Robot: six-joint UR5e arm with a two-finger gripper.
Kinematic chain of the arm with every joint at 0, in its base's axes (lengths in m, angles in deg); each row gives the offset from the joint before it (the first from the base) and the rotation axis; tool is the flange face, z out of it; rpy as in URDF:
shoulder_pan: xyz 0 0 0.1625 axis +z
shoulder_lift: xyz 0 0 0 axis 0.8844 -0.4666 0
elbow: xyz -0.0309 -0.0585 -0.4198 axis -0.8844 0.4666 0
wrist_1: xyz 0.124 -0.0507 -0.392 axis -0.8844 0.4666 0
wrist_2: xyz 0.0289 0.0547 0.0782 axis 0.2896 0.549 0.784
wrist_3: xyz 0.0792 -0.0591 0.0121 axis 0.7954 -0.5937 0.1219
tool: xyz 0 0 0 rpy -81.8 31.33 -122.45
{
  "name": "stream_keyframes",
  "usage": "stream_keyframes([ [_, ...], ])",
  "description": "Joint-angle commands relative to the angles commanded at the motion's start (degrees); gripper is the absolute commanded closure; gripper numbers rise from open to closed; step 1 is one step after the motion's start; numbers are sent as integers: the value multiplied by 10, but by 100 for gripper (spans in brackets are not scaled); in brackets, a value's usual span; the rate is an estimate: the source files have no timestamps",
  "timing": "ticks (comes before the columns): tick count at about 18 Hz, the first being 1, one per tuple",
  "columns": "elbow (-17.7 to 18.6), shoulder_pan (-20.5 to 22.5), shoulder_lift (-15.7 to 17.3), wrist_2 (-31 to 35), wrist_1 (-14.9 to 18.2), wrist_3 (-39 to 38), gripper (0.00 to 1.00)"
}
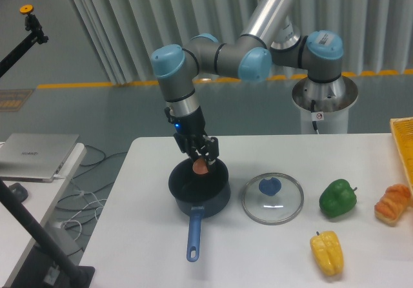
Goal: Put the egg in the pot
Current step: 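Lower the egg into the saucepan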
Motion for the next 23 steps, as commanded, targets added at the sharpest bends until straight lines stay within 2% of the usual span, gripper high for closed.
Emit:
stream_keyframes([
  [5, 2, -23, -18, 2, 0, -17, 58],
  [16, 17, -26, -49, -5, -2, -14, 58],
  [23, 17, -27, -65, -7, -44, -28, 58],
])
